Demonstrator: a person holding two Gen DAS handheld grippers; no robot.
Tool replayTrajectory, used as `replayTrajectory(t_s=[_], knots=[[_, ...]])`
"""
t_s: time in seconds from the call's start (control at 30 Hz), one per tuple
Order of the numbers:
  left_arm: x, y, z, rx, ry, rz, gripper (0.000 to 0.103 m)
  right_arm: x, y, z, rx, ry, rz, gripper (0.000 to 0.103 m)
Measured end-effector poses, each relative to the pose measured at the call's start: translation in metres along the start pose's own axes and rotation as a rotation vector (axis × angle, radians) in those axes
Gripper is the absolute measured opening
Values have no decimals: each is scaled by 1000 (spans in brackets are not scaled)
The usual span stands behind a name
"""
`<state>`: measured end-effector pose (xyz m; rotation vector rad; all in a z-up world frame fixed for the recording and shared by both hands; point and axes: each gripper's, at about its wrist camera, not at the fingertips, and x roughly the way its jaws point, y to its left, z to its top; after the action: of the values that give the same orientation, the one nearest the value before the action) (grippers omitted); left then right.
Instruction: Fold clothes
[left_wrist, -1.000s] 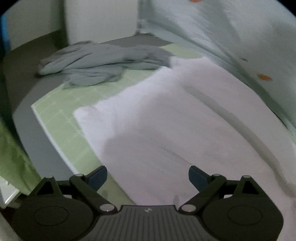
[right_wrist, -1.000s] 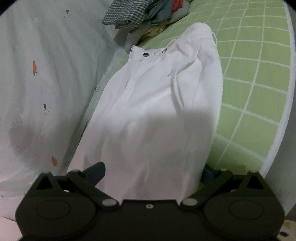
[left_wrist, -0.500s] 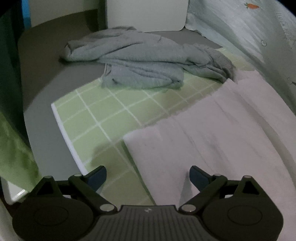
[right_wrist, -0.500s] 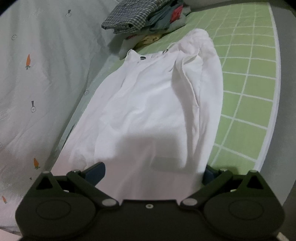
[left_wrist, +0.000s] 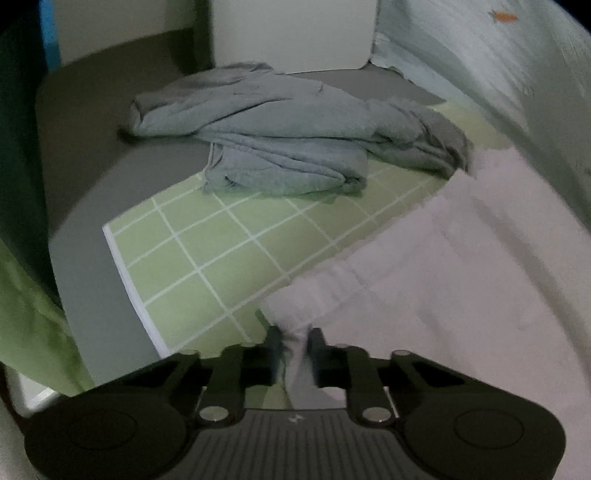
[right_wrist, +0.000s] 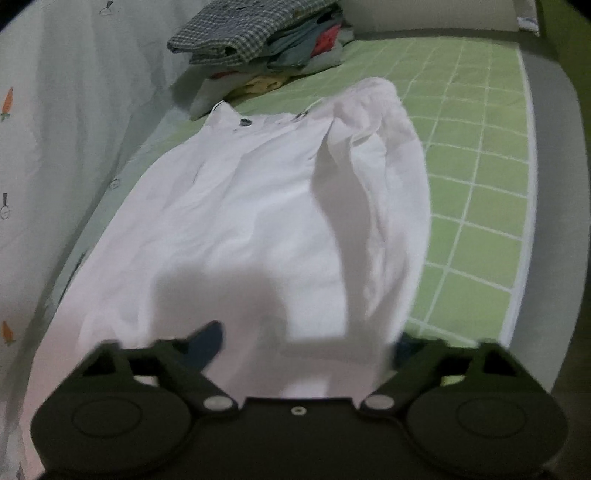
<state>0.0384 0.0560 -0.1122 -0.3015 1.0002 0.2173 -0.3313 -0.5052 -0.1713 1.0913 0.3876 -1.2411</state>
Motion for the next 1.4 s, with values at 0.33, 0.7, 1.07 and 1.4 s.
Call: replayTrajectory(t_s=[0.33,0.7,1.07,1.4], knots=[[-49,-4,4,-18,-84,19,6,-35,-30,12,10,-31,19,3],[-164,7,8,-169,-232,-10,5,-98,-16,54,-35,-90,204,3],[-238,-64,45,-129,-504,-102,4,-112,61,109,-113,-243,413,3],[-226,-126,81,-73,-538,-158,4,-72,125,115,-286,-305,332,3]])
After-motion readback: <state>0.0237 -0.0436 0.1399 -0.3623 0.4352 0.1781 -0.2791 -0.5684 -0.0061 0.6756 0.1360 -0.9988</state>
